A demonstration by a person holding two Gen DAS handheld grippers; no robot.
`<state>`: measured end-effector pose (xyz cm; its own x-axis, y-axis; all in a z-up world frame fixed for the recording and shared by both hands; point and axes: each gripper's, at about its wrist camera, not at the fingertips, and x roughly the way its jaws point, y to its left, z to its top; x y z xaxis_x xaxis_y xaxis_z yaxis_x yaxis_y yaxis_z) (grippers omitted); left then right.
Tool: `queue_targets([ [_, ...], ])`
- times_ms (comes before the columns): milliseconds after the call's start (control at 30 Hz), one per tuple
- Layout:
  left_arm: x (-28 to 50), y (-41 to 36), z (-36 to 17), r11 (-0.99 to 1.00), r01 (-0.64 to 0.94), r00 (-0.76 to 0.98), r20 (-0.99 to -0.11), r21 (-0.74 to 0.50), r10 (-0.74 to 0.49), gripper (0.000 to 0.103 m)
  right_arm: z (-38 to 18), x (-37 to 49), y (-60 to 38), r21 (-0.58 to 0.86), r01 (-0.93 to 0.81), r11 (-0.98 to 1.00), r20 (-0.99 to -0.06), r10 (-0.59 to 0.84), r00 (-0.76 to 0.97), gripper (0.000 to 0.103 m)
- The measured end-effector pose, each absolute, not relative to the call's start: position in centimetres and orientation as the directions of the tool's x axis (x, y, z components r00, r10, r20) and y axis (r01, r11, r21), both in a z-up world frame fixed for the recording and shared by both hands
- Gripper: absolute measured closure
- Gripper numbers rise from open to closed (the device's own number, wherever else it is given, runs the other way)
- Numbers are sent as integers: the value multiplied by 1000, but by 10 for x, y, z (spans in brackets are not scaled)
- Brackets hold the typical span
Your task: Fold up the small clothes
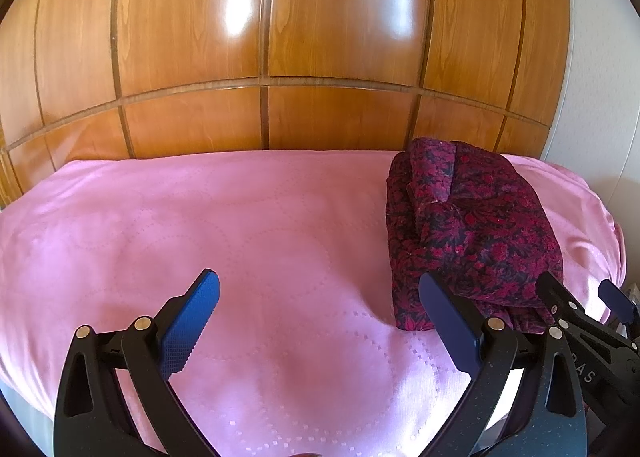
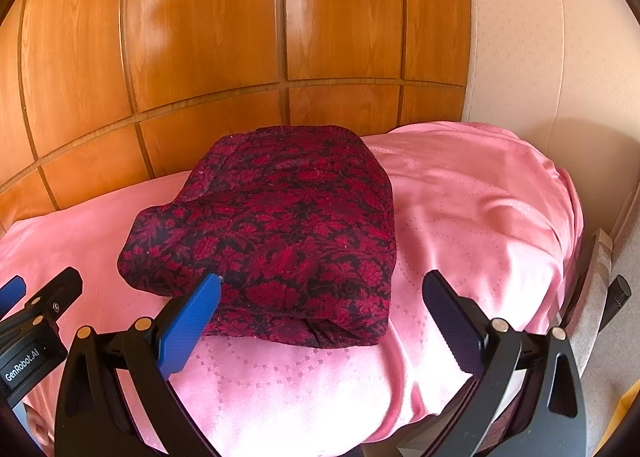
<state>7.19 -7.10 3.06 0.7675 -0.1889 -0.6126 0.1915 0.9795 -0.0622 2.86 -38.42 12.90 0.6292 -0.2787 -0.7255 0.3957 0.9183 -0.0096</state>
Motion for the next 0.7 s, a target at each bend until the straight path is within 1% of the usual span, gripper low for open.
queue_targets([
  [367,71,-69,32,978,194,770,-607,-73,-198,4,126,29,-381,-9,390,921,-733,-271,624,2],
  [600,74,-67,29,980,176,753,-629,-88,-192,4,130,29,-383,11,384,923,-726,-256,638,2],
  [700,79,-64,25,983,158,743,-644,-92,-180,4,143,29,-393,38,370,928,-692,-243,680,2],
])
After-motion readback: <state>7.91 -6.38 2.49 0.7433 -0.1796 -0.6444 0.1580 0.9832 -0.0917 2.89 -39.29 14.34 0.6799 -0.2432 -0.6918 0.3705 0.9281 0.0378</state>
